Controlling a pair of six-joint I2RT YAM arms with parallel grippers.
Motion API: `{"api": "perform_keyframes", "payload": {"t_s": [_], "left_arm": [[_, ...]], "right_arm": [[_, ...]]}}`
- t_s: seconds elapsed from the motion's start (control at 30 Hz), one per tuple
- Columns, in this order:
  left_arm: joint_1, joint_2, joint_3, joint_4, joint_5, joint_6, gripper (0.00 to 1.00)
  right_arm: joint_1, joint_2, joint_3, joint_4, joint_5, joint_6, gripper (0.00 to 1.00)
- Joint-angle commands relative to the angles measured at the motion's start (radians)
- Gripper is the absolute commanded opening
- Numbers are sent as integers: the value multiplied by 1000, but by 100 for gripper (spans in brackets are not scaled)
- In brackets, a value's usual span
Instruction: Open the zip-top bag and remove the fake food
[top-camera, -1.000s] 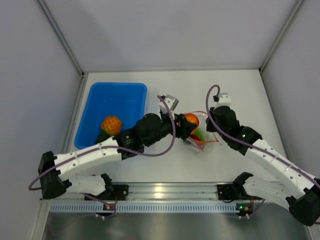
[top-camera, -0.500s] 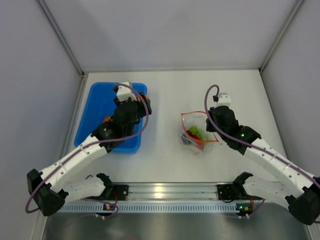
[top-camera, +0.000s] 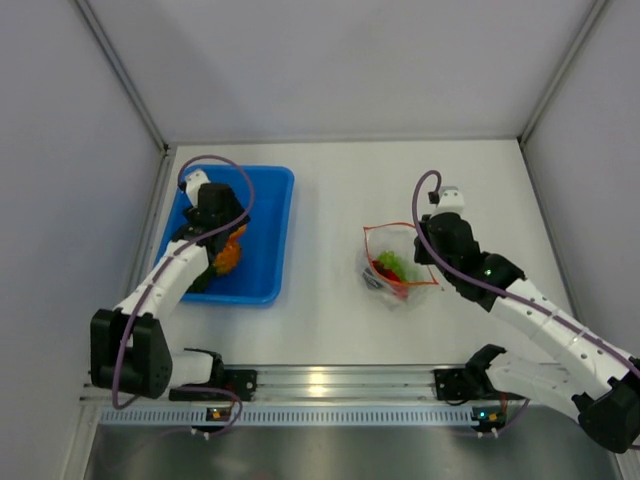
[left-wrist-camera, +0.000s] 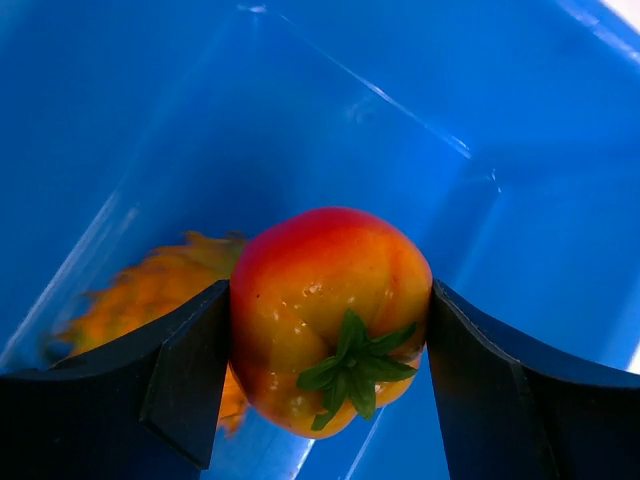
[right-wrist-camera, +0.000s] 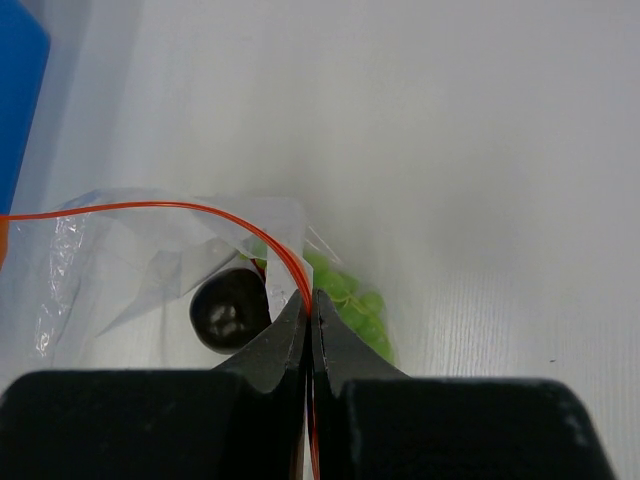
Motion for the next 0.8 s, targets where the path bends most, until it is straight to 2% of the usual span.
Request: {"api": "perform_keyframes", "payload": {"t_s": [0.0, 0.03, 0.07, 0.13, 0.17, 0.3, 0.4, 0.47, 0.5, 0.53, 0.77], "left_arm": [[27, 92, 4, 22, 105, -8, 4], [28, 103, -1, 45, 116, -11, 9], [28, 111, -14, 61, 134, -12, 21], [30, 114, -30, 93, 146, -18, 27], [30, 112, -36, 102, 156, -18, 38], [30, 111, -41, 105, 162, -18, 70], [30, 102, -41, 105, 180, -11, 79], [30, 89, -36, 104, 202, 0, 81], [30, 86, -31, 104, 228, 15, 94], [31, 82, -25, 104, 243, 20, 98], [30, -16, 2, 102, 330, 41, 98]], "right_arm": [[11, -13, 32, 6, 13, 0, 0], [11, -8, 31, 6, 13, -3, 0], [11, -8, 31, 4, 13, -3, 0], [13, -5, 29, 3, 13, -6, 0], [11, -5, 29, 3, 14, -8, 0], [11, -5, 26, 6, 14, -13, 0], [11, 4, 26, 12, 8, -11, 0], [11, 10, 28, 17, 0, -10, 0], [11, 13, 29, 17, -7, -7, 0], [13, 16, 31, 18, -9, -6, 0], [11, 15, 57, 9, -33, -5, 0]]}}
